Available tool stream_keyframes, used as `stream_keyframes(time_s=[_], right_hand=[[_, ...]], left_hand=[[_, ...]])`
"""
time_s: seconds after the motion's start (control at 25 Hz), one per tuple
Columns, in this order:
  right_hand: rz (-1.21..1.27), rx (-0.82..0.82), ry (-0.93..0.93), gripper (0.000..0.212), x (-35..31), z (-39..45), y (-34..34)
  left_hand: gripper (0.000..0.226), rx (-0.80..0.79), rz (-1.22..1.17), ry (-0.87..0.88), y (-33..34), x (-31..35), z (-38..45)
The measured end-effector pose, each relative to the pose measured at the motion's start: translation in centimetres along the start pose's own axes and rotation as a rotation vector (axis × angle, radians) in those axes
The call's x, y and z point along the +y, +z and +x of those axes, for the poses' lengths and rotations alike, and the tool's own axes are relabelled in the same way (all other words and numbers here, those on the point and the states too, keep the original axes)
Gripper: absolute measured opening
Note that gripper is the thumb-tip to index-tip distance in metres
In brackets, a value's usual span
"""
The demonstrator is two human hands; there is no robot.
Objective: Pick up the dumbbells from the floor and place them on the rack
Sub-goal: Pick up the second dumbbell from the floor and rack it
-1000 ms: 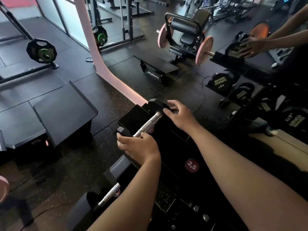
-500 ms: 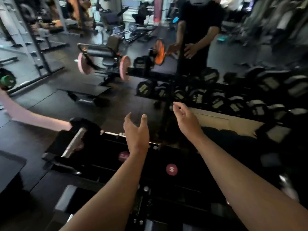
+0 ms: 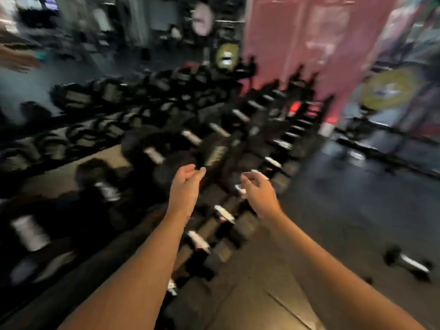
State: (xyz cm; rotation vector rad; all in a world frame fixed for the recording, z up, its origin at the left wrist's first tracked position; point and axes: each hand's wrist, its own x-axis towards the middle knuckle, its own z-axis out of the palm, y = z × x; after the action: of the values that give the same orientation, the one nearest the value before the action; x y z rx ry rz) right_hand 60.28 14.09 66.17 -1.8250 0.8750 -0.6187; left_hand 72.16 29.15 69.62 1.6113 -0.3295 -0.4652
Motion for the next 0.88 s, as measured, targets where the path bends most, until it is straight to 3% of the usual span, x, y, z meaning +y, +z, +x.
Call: stream_keyframes(time_s=[0.16, 0.28, 0.36, 0.6, 0.88], right_hand=[[0.041, 0.312, 0.233, 0.03, 9.7, -4.4, -18.2], [0.053, 0.532, 0.347, 0.032, 13.5, -7.9, -27.0], [0.055, 0.641, 0.416, 0.027, 16.4, -9.7, -31.8], [-0.032, 0.762, 0.57, 0.026, 27.5, -6.4, -41.6], [-0.074, 0.664, 0.789, 0.041, 44.1, 9.1, -49.5]], left_hand=[[0.051, -0.407, 0.103, 0.031, 21.3, 0.6, -5.8], [0.064, -0.605, 0.214, 0.038, 32.0, -0.2, -9.6], [0.058, -0.718, 0.265, -0.007, 38.1, -1.5, -11.4], [0.062, -0.854, 0.411, -0.121, 53.5, -8.9, -10.8], [0.079, -0.853, 0.544, -0.321, 73.7, -18.8, -0.6]])
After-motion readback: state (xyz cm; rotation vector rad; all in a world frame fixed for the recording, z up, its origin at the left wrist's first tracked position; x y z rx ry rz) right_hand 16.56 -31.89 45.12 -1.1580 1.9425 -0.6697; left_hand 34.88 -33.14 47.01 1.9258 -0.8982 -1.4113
